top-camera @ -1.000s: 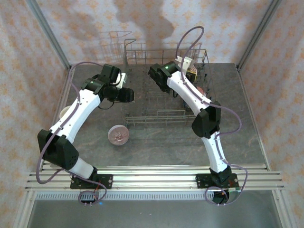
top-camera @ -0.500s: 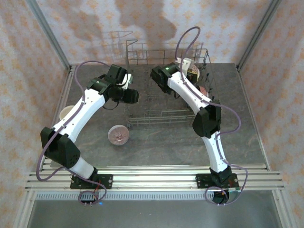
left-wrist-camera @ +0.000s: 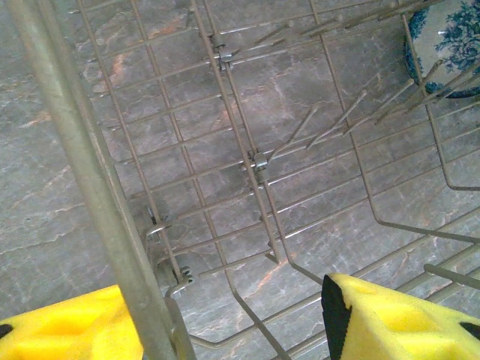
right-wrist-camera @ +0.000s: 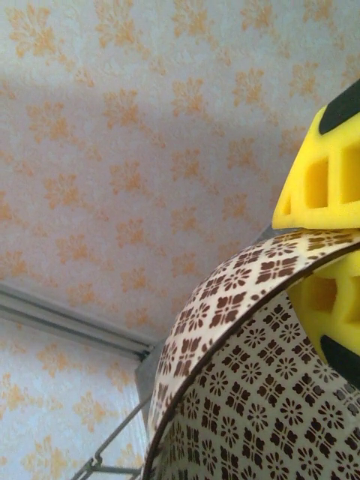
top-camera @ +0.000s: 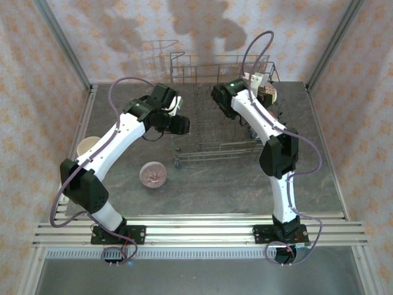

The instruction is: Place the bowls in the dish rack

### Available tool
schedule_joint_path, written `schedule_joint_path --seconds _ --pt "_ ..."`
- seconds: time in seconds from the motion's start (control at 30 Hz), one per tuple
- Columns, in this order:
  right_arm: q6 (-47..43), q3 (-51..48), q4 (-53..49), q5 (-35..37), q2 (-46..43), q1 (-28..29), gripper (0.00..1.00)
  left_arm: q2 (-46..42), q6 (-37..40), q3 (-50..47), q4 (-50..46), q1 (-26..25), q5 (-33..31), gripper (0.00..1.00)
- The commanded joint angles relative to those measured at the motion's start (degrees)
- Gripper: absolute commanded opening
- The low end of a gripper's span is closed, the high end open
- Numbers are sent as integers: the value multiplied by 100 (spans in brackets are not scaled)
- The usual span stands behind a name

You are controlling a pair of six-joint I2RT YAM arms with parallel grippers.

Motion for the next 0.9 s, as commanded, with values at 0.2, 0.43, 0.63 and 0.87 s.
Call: schedule_joint_path --seconds 0.2,0.43,0.63,0.87 --pt "-249 -333 -882 684 -402 -128 0 387 43 296 668 -469 844 59" --pt "-372 -530 -890 708 -478 -295 0 381 -143 293 903 -483 991 60" --pt "-647 -691 -882 882 -360 -326 0 135 85 293 606 -474 609 61" --pt "-600 -1090 -876 889 -281 -332 0 -467 187 161 434 -419 86 64"
